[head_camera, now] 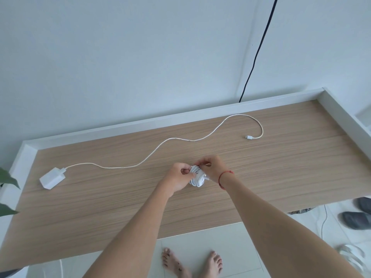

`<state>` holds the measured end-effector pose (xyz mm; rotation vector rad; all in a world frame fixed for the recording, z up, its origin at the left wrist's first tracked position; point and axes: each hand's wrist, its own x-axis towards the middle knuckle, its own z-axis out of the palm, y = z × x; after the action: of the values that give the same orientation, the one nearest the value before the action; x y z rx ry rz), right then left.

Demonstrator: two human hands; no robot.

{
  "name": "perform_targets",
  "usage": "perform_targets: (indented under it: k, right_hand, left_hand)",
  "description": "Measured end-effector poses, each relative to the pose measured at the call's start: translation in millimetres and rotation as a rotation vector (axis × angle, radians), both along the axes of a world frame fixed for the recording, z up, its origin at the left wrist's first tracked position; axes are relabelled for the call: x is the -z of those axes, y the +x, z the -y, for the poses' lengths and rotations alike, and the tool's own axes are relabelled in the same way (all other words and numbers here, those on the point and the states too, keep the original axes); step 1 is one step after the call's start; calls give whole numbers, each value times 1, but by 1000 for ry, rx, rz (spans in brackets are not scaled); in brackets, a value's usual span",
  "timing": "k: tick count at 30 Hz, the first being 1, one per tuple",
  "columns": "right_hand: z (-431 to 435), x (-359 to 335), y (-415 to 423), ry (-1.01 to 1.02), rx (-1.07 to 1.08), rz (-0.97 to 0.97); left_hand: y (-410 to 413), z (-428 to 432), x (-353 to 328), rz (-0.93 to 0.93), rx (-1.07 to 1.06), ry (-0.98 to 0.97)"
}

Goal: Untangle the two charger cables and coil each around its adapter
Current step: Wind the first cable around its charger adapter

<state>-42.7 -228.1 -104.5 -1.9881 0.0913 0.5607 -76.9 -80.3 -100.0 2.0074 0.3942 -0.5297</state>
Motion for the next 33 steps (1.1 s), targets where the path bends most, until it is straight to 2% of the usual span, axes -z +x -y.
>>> perform_targets:
  k: [3,8,14,18,25,33]
  right_hand:
    - [1,-2,-2,4,-6,-27]
    - [-2,-8,-3,-46,-66,-29]
    - [6,-12,-3,-30,-262,-56]
    - [5,-13,-1,-89,-329,-18]
    - [-13,-8,-9,-157,-178,133]
    - [-7,-5,-7,-113,-240,144]
  left_hand:
    - [-3,-3,-2,-59,-43,-74]
    - [-7,-5,-2,-114,-43,-85]
    - [-12,-7,-3,-144,-95,-211]
    - [-16,-11,-4,-165,-106,-281]
    - [-17,-6,-7,-35,-34,-141]
    - [-10,-10,-13,6,73,-115]
